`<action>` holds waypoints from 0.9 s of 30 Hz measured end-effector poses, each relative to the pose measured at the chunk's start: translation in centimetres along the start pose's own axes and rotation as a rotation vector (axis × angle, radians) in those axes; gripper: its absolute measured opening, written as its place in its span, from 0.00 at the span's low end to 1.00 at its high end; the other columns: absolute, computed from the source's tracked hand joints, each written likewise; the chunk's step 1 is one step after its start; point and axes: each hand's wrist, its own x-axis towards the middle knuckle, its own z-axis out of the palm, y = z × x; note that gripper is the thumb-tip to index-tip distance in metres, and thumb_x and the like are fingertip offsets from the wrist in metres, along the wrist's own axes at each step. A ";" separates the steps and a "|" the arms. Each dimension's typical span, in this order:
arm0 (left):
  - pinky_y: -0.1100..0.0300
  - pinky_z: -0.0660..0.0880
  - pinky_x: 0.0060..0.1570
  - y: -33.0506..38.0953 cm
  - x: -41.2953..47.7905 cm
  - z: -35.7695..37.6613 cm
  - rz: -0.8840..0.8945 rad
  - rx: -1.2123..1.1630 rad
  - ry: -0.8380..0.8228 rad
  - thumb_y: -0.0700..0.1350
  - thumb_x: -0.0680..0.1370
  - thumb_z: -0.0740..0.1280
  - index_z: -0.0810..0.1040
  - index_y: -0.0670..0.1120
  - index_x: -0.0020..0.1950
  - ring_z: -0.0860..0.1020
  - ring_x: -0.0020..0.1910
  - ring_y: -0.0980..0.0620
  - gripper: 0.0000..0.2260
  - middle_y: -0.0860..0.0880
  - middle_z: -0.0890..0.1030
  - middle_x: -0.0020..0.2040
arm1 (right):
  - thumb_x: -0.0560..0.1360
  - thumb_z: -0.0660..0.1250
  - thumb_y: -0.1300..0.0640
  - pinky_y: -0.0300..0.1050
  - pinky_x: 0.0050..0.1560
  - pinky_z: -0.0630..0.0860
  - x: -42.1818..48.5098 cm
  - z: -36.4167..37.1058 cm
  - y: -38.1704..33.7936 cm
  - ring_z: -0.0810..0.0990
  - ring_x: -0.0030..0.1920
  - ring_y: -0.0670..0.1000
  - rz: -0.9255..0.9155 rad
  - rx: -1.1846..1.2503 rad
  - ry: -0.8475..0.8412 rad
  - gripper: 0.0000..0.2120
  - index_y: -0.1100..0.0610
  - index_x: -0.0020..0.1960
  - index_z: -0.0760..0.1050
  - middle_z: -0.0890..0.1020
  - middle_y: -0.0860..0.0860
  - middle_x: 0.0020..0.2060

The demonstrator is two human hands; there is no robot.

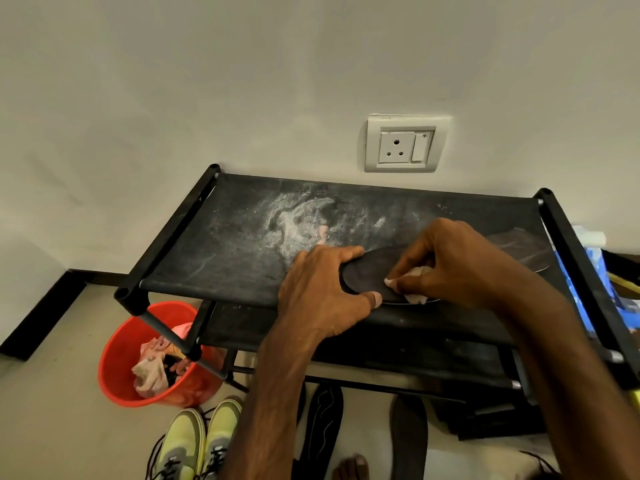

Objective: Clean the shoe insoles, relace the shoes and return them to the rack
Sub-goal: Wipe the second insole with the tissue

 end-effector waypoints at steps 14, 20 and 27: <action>0.49 0.72 0.66 -0.3 -0.1 0.0 0.025 -0.025 0.000 0.59 0.69 0.77 0.72 0.62 0.71 0.68 0.68 0.54 0.32 0.58 0.74 0.65 | 0.72 0.76 0.46 0.53 0.46 0.83 1.3 2.4 0.5 0.84 0.41 0.48 0.098 -0.035 0.350 0.02 0.41 0.44 0.87 0.86 0.43 0.38; 0.51 0.71 0.66 -0.3 -0.1 0.0 0.017 -0.019 0.002 0.59 0.69 0.77 0.72 0.62 0.72 0.67 0.68 0.54 0.32 0.59 0.74 0.66 | 0.73 0.75 0.48 0.54 0.50 0.83 2.2 3.6 1.1 0.85 0.48 0.50 0.054 0.014 0.469 0.05 0.42 0.48 0.87 0.88 0.45 0.45; 0.49 0.73 0.66 -0.2 0.0 0.1 0.005 -0.020 0.015 0.59 0.68 0.78 0.72 0.63 0.72 0.69 0.69 0.54 0.33 0.59 0.74 0.67 | 0.72 0.78 0.53 0.39 0.50 0.82 -0.2 -0.2 1.2 0.83 0.47 0.37 -0.118 0.128 -0.087 0.06 0.42 0.45 0.88 0.87 0.38 0.43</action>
